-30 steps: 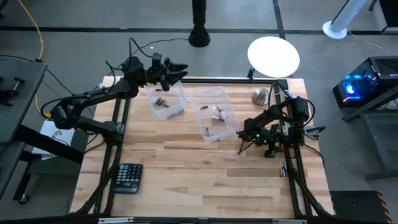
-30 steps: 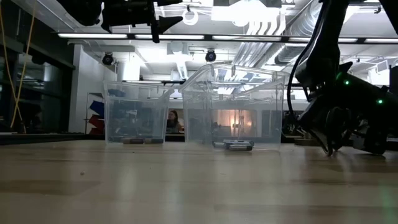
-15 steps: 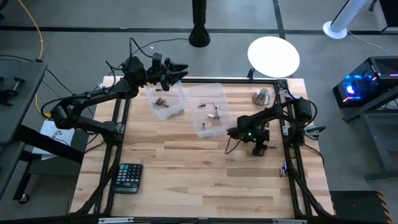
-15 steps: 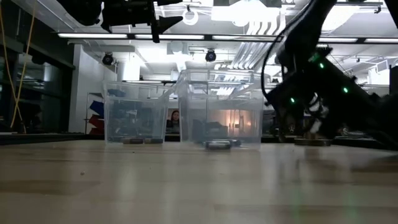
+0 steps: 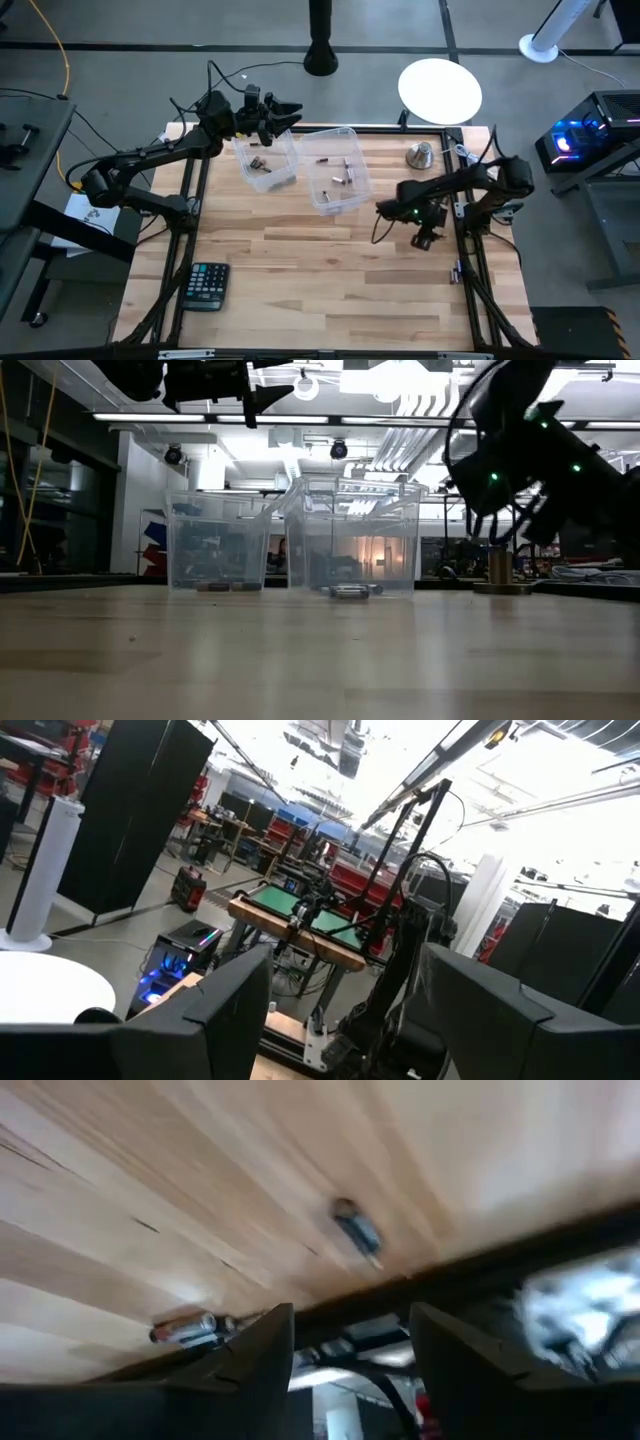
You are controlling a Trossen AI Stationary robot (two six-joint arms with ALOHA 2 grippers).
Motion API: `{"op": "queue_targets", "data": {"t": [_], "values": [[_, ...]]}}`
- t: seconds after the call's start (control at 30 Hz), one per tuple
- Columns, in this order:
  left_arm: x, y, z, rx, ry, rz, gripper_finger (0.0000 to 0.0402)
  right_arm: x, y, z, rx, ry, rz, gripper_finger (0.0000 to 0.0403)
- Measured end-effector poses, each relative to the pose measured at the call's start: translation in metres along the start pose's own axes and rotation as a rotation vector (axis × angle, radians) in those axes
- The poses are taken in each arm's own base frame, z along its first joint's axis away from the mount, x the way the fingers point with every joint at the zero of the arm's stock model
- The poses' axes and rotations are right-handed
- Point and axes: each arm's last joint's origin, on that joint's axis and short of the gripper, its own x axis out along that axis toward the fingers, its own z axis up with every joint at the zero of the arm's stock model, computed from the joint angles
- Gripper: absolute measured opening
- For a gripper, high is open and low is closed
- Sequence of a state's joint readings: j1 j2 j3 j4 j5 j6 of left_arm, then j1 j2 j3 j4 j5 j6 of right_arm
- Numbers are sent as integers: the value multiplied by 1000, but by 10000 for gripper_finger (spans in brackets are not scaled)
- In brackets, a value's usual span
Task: Sort batteries
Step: Put black battery into the left transparent bin
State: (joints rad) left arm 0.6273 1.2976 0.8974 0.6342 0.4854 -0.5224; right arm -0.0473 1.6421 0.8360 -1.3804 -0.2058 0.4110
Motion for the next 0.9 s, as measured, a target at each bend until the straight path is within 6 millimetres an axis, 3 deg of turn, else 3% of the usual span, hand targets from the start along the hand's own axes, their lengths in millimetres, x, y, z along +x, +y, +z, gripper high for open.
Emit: {"op": "queue_targets", "data": {"t": [0.4, 0.67, 0.9], "values": [[0, 0, 0, 0, 1, -1, 245, 55, -5, 19, 27, 90, -35, 194], [0, 0, 0, 0, 1, -1, 245, 57, -2, 29, -55, 90, -73, 189], [0, 0, 0, -8, -1, -1, 245, 54, -1, 31, -131, 70, -84, 139]]}}
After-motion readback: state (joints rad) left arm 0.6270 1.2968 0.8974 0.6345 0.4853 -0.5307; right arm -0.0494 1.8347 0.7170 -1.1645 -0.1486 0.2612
